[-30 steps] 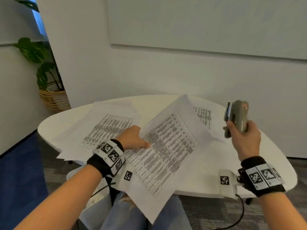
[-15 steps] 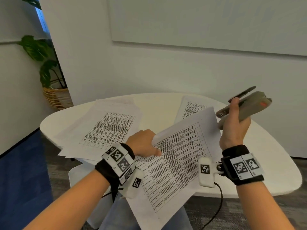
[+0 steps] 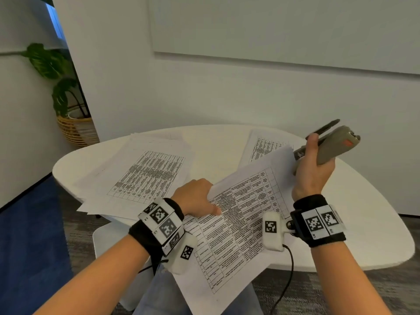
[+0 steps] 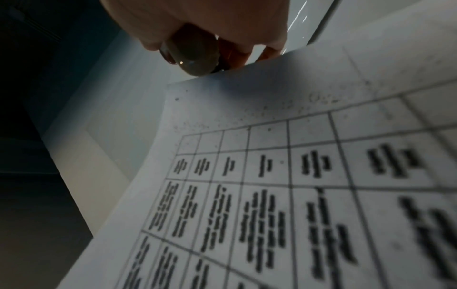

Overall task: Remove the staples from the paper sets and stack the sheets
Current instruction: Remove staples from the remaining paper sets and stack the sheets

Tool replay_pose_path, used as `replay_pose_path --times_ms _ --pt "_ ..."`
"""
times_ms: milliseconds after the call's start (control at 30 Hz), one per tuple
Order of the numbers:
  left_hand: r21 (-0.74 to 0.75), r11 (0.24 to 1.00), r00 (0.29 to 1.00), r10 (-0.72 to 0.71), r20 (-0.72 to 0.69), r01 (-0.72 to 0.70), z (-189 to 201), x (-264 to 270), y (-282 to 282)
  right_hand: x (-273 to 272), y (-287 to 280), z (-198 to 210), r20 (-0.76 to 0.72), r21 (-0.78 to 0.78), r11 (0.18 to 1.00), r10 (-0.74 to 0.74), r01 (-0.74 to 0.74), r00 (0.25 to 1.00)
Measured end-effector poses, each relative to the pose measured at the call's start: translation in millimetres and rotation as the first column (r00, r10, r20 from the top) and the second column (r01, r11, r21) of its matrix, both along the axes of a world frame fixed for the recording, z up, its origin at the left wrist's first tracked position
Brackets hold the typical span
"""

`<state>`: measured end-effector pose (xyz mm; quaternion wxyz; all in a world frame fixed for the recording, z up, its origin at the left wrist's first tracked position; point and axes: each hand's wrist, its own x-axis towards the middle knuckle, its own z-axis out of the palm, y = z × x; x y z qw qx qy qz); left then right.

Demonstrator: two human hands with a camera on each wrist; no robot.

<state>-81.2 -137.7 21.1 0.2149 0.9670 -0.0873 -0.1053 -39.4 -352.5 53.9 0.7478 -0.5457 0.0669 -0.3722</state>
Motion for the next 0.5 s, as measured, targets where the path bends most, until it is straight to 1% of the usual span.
replay_pose_path --times_ms 133,200,267,333,500 --pt "-0.020 1.000 1.000 0.004 -0.002 -0.004 -3 -1 2 3 1 -1 -0.009 -0.011 0.994 -0.106 0.106 0.994" --pt "-0.033 0.999 1.000 0.015 -0.002 -0.015 -2 0 3 4 3 -5 -0.016 -0.016 0.998 -0.067 0.067 0.998" --pt "-0.038 0.999 1.000 0.016 0.003 -0.016 -2 1 3 4 5 -7 -0.054 -0.017 0.999 -0.034 0.033 0.998" --pt "-0.024 1.000 1.000 0.008 0.012 -0.008 0 1 3 5 7 -9 -0.066 -0.018 1.000 -0.011 0.010 0.998" --pt "0.026 1.000 1.000 -0.018 -0.009 0.018 -1 0 3 11 11 -1 -0.076 0.071 0.994 0.084 -0.078 0.994"
